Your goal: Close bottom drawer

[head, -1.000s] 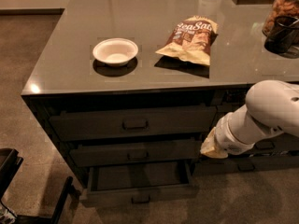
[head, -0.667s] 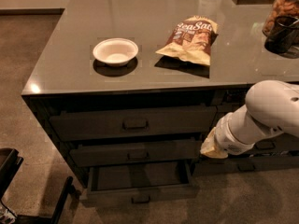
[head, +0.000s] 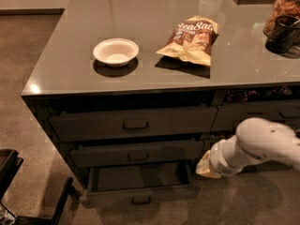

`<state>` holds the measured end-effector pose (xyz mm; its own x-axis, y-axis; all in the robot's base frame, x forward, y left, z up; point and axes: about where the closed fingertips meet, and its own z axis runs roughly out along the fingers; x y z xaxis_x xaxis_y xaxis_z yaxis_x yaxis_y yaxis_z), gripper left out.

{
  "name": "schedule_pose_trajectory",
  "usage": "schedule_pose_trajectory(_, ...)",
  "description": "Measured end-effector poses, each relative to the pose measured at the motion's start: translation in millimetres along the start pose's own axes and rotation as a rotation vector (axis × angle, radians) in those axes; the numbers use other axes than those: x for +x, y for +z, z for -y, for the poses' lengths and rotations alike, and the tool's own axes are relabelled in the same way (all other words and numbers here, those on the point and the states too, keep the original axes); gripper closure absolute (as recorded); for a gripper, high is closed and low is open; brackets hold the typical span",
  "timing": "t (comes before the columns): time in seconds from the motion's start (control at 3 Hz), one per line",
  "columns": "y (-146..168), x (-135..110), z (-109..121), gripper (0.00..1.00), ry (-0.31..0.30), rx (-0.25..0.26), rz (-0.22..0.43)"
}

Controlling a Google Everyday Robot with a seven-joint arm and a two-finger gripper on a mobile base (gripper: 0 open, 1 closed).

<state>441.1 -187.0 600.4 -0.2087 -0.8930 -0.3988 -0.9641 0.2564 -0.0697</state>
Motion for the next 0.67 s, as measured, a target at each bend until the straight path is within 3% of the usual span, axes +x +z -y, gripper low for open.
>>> schedule_pose_trajectory(0.33, 77, 24, 9, 1.0, -0.018, -0.04, 0.048)
schedule_pose_trajectory(0.67, 155, 39, 14, 1.0, 0.001, -0.116, 0.073)
